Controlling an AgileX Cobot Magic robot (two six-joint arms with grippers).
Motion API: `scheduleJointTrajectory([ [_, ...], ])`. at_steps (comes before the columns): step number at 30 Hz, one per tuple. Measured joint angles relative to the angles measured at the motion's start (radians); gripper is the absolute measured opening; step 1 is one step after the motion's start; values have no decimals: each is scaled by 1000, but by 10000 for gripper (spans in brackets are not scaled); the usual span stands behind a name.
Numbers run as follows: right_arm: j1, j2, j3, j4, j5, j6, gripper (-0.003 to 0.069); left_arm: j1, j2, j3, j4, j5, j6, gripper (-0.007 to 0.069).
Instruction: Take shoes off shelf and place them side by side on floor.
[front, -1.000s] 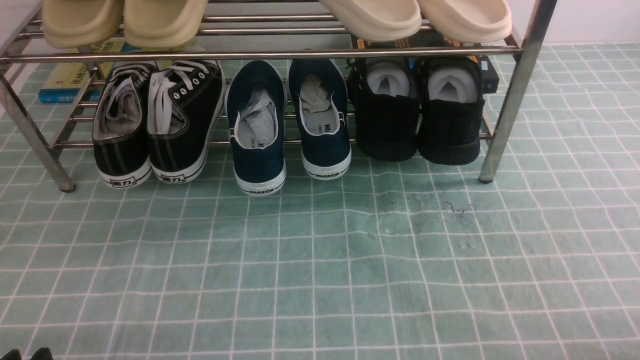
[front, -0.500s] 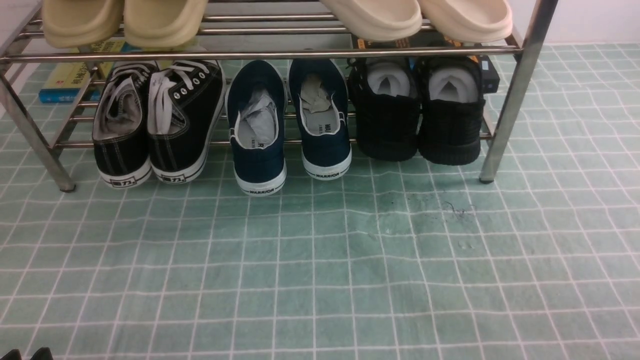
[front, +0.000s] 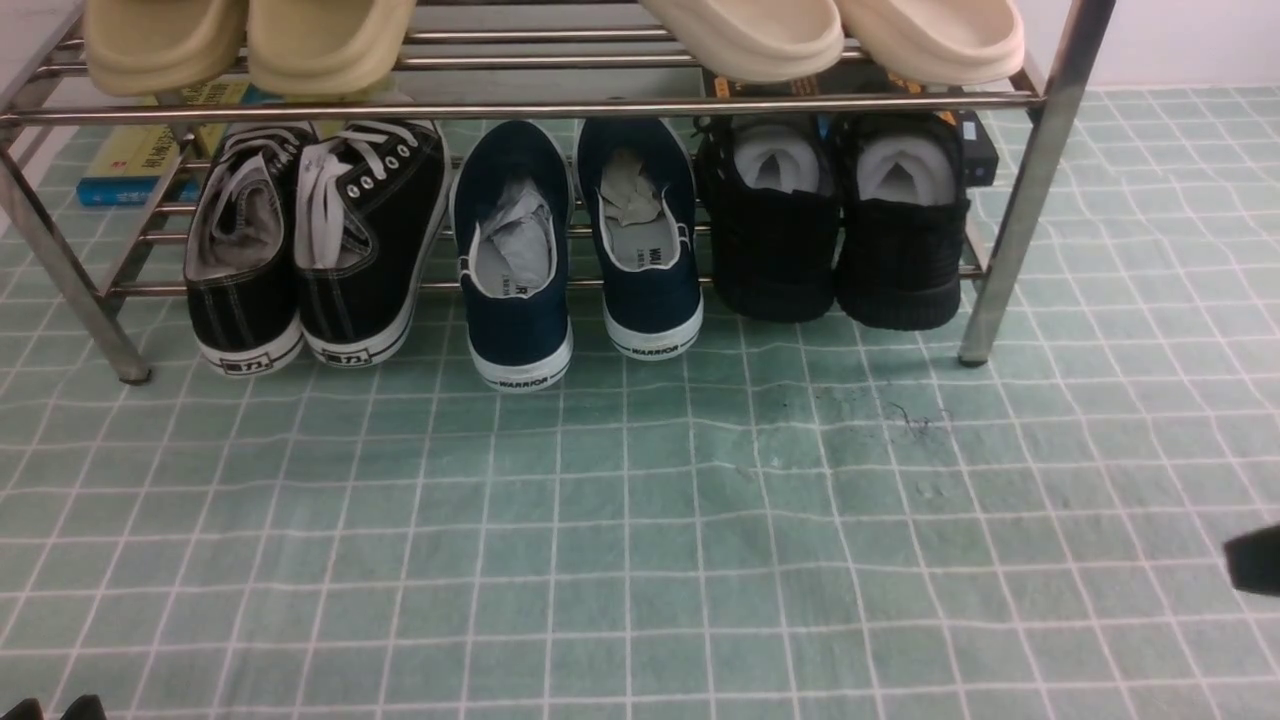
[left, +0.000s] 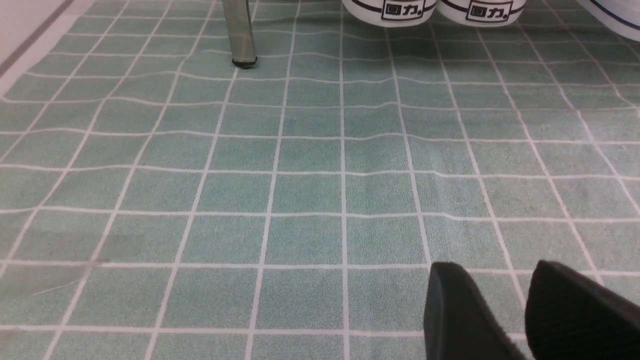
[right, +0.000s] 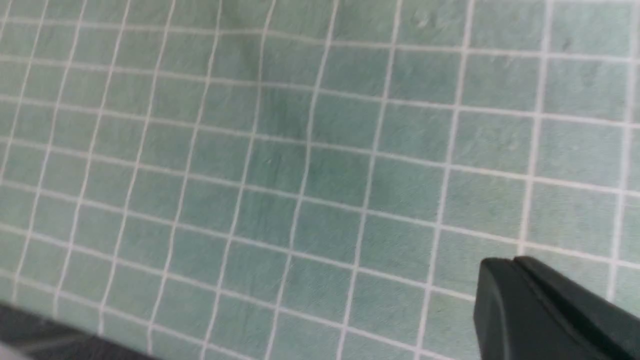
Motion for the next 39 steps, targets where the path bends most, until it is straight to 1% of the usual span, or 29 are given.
scheduleJointTrajectory([
  [1,0,13,-16,7,12,-17,1,0,0,0,0,0,0,242],
  [2,1,120,-81,90,57,-91,3,0,0,0,0,0,0,242],
  [5,39,256,-208,214,106,-209,5,0,0,0,0,0,0,242],
  [6,39,264,-208,220,106,-209,5,0,0,0,0,0,0,242],
  [7,88,331,-296,245,111,-245,10,0,0,0,0,0,0,242],
  [8,95,347,-306,245,112,-246,12,0,0,0,0,0,0,242],
  [10,180,436,-444,192,118,-245,36,0,0,0,0,0,0,242],
  [11,225,494,-518,141,123,-224,57,0,0,0,0,0,0,242],
  [13,284,553,-620,61,127,-173,92,0,0,0,0,0,0,242],
  [14,333,622,-712,-14,129,-119,132,0,0,0,1,0,0,242],
  [15,359,655,-776,-59,129,-81,163,0,0,0,1,0,0,242],
  [16,371,664,-789,-81,129,-74,169,0,0,0,1,0,0,242],
  [17,406,719,-875,-150,131,-37,211,0,0,0,1,0,0,242],
  [20,482,814,-1029,-321,136,30,318,0,0,0,1,0,0,242],
  [21,486,818,-1038,-331,136,33,325,0,0,0,1,0,0,242],
  [22,517,854,-1105,-409,138,56,374,0,0,0,1,0,0,242],
  [23,520,860,-1117,-417,138,60,383,0,0,0,1,0,0,242],
  [24,541,876,-1154,-468,138,76,414,0,0,0,1,0,0,242],
  [25,545,878,-1157,-478,137,78,417,0,0,0,1,0,0,242],
  [27,564,884,-1181,-523,104,83,447,0,0,0,2,0,0,242],
  [29,566,890,-1187,-537,71,85,456,0,0,0,2,0,0,242],
  [33,568,914,-1190,-562,19,86,460,0,0,0,2,0,0,242],
  [39,568,980,-1190,-635,-40,90,461,0,-1,0,2,0,0,242],
])
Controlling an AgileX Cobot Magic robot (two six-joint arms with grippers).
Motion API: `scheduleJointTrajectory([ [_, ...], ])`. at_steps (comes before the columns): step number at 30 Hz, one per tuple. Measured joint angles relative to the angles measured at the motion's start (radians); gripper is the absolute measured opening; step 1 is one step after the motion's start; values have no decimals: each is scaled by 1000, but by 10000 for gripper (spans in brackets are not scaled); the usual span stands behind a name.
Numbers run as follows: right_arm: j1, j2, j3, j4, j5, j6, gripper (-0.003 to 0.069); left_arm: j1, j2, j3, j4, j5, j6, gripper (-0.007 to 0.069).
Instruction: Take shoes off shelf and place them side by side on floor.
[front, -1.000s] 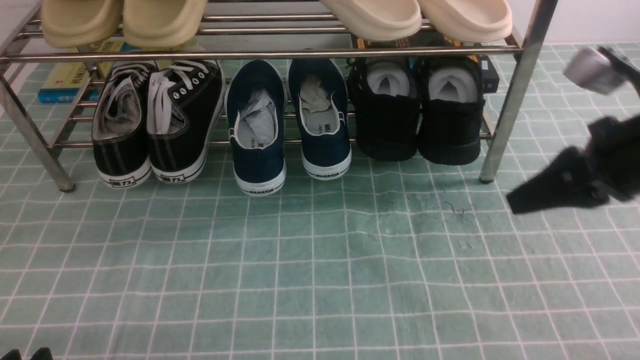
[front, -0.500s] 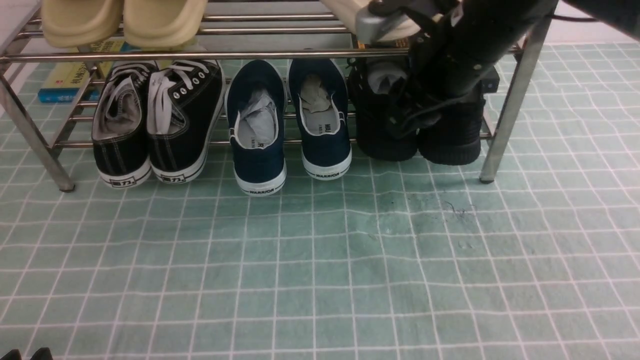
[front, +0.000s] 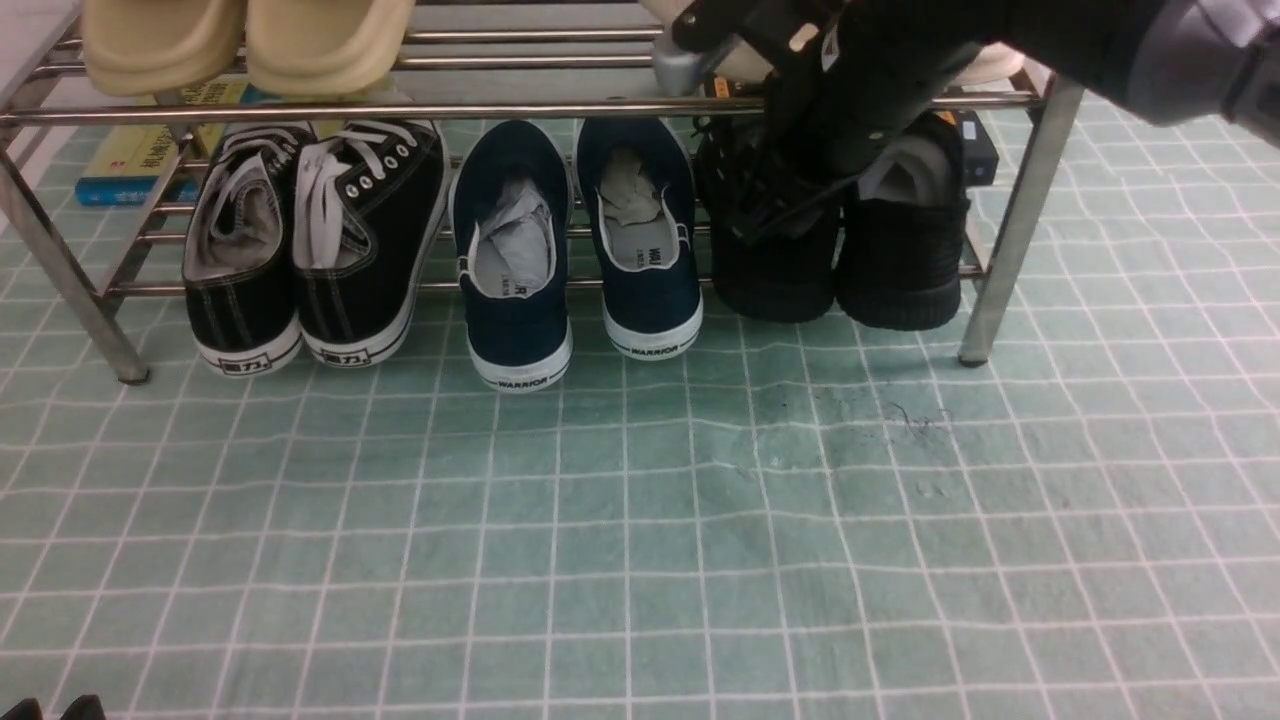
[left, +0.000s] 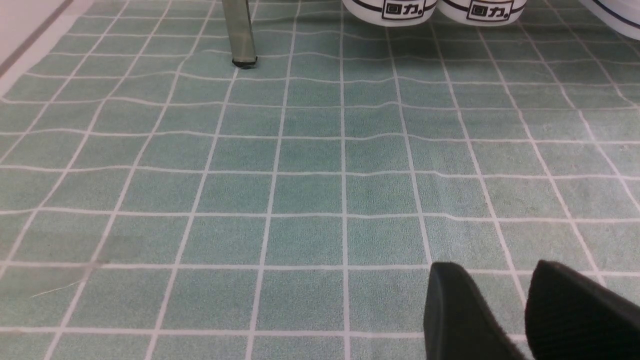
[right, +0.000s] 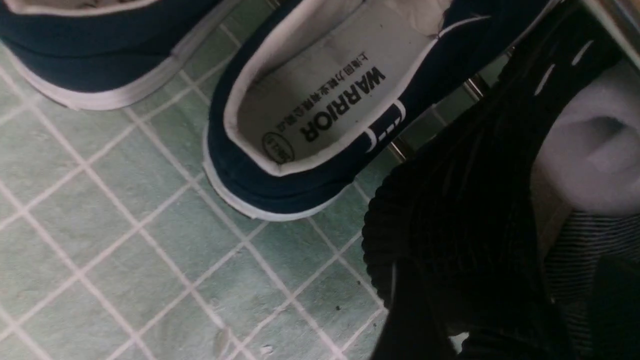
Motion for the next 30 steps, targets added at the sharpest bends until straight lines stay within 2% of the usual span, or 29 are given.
scheduleJointTrajectory([
  [5,0,29,0,-37,-45,17,468,0,0,0,1,0,0,242],
  [12,0,62,0,-51,-117,168,536,0,0,0,1,0,0,242],
  [15,0,80,0,-73,-138,195,547,0,0,0,1,0,0,242],
  [21,1,113,0,-98,-150,213,526,0,0,0,1,0,0,242],
  [22,1,117,0,-102,-154,213,512,0,0,0,1,0,0,242],
  [24,1,121,-1,-114,-155,214,435,0,0,0,1,0,0,242],
  [28,1,121,-2,-122,-153,209,195,0,0,0,1,0,0,242],
  [29,1,119,-4,-122,-150,197,103,0,0,0,1,0,0,242],
  [30,1,118,-5,-121,-149,195,90,0,0,0,1,0,0,242],
])
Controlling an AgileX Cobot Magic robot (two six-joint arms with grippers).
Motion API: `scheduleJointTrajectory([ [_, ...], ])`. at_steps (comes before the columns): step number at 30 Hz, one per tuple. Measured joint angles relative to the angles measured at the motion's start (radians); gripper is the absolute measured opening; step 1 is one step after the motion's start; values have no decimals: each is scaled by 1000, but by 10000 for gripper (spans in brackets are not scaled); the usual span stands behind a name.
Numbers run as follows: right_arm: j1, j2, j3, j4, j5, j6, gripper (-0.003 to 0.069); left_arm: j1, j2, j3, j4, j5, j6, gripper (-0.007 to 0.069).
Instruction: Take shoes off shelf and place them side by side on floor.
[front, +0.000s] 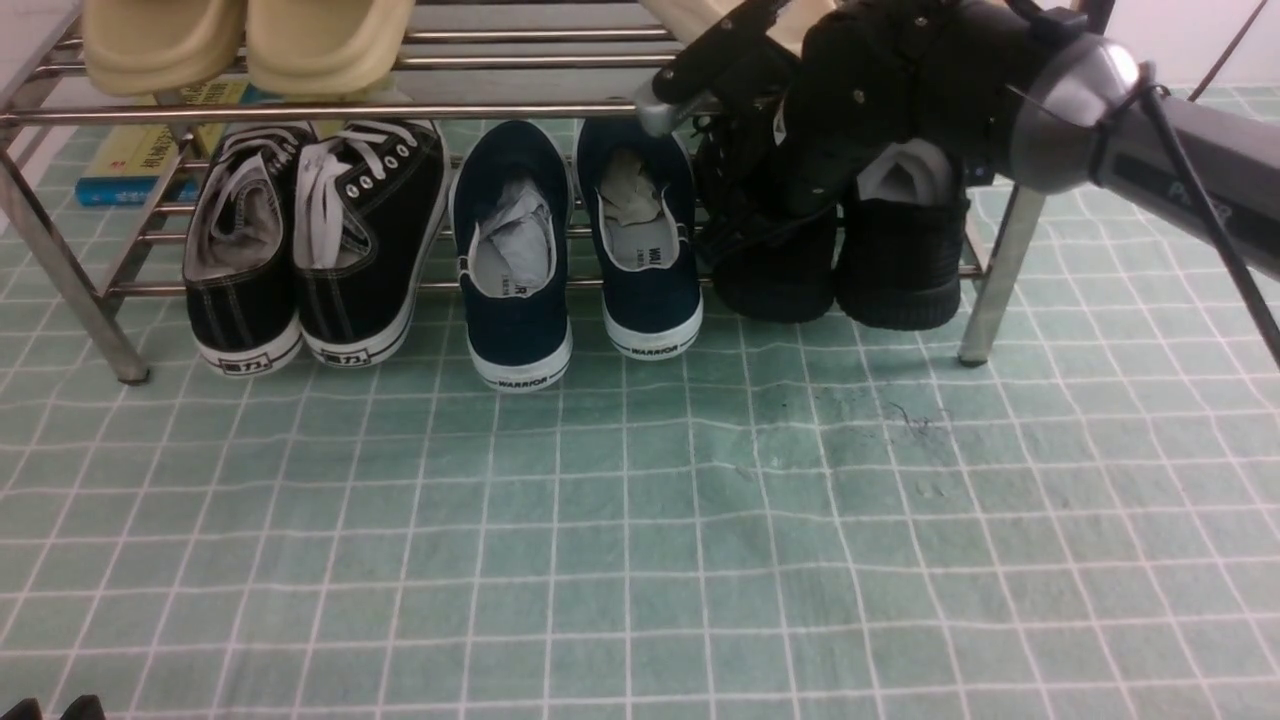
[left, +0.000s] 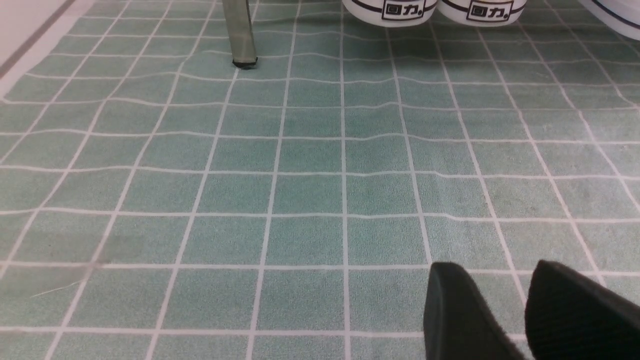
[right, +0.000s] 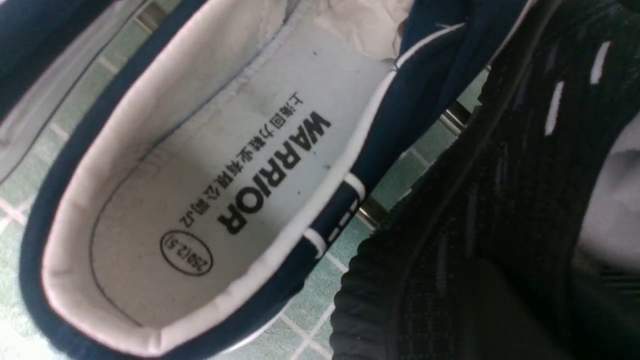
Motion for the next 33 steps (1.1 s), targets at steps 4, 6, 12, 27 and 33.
scheduleJointTrajectory([
  [4,1,-17,-27,22,55,-41,8,0,0,0,0,0,0,242],
  [6,2,-33,-44,31,90,-56,8,0,0,0,0,0,0,242],
  [12,20,-109,-75,83,241,-85,8,0,0,0,0,0,0,242],
  [27,27,-180,-76,124,404,-112,8,0,0,0,0,0,0,242],
  [33,28,-280,-81,212,468,-151,8,0,0,0,0,0,0,242],
])
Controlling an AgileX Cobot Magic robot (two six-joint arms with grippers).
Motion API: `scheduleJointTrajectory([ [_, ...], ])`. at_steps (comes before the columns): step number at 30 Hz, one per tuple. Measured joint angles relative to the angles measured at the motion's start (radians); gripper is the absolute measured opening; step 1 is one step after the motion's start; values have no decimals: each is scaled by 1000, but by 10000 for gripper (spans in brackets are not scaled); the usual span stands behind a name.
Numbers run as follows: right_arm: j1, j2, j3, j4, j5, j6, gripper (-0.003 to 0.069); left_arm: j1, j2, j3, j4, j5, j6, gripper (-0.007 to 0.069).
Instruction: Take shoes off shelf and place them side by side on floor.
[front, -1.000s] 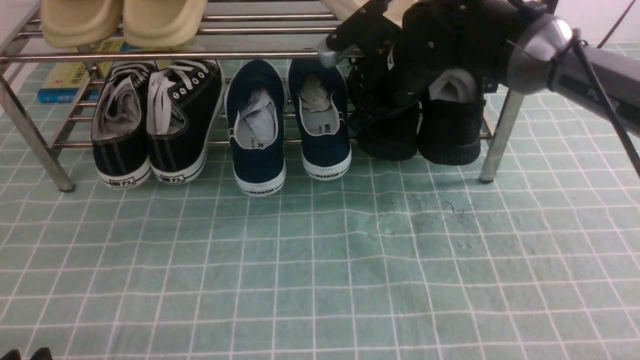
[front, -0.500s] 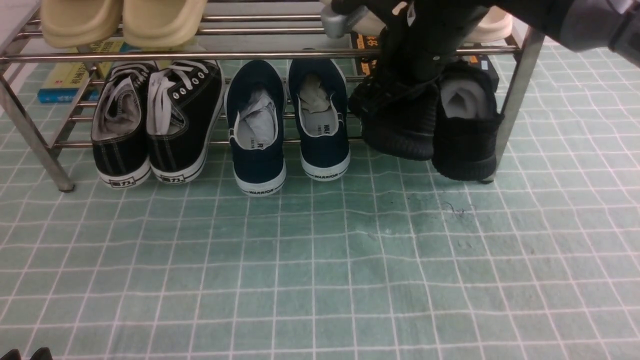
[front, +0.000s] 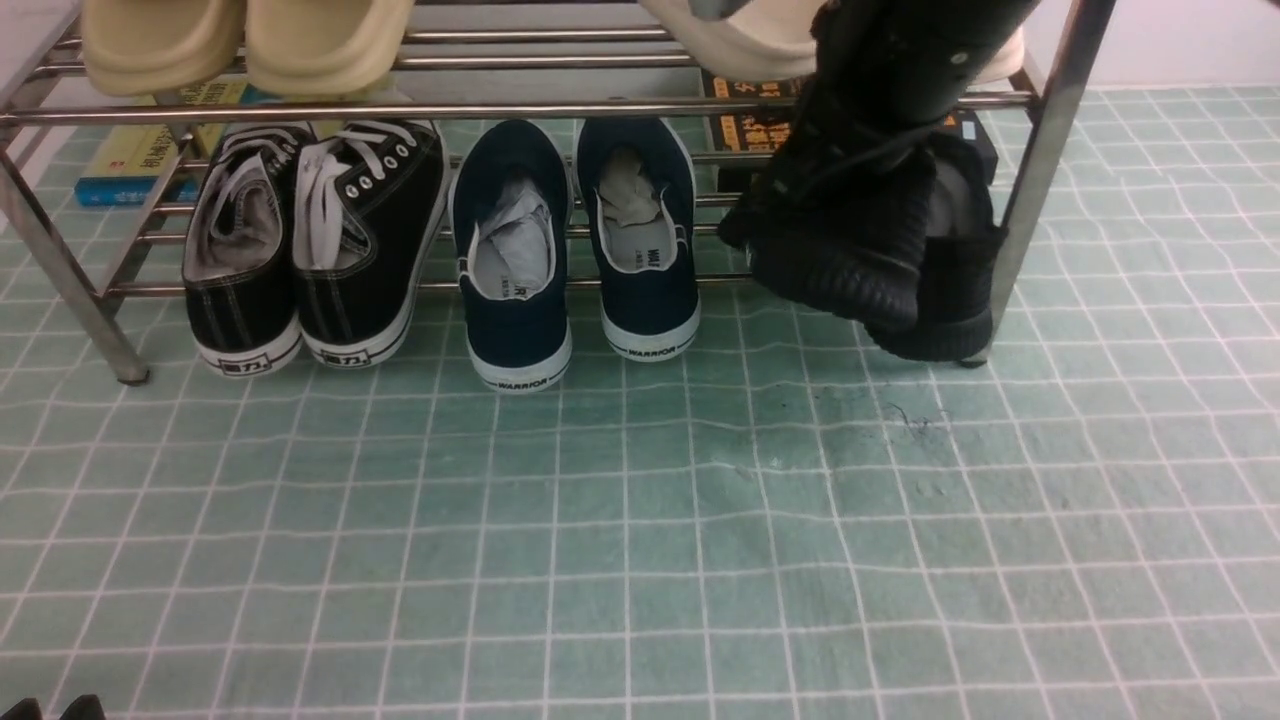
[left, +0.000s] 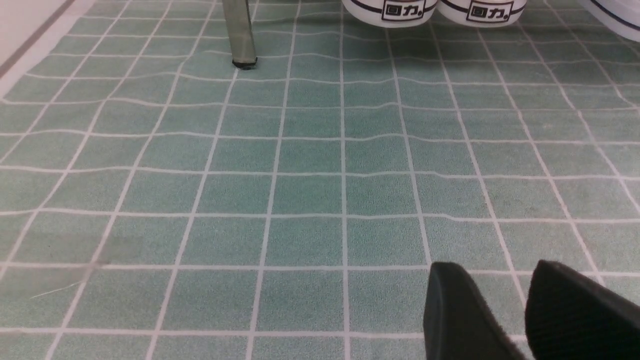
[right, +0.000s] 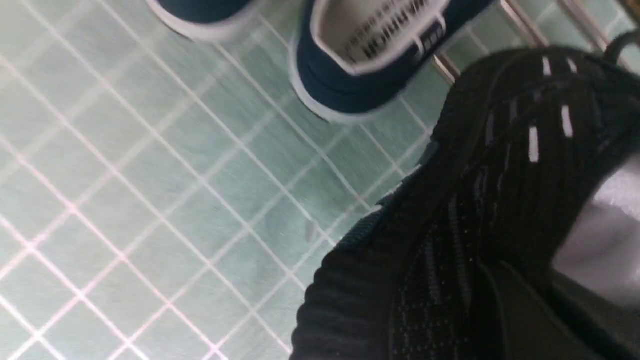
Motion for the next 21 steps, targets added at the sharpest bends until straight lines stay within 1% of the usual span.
scheduleJointTrajectory([
  [5,0,-93,0,66,0,-24,8,0,0,0,0,0,0,242],
  [9,0,-165,17,83,0,-1,8,0,0,0,0,0,0,242],
  [11,0,-229,61,96,0,8,8,0,0,0,0,0,0,242],
  [14,0,-370,207,133,-1,11,9,0,0,0,0,0,0,242],
  [15,0,-370,207,137,-1,11,9,0,0,0,0,0,0,242],
  [16,0,-433,292,175,-2,11,10,0,0,0,0,0,0,242],
  [18,0,-463,347,201,-2,11,10,0,0,0,0,0,0,242],
  [19,5,-483,405,237,-2,12,10,0,0,0,0,0,0,242],
  [21,28,-485,477,259,-3,14,11,0,0,0,0,0,0,242],
])
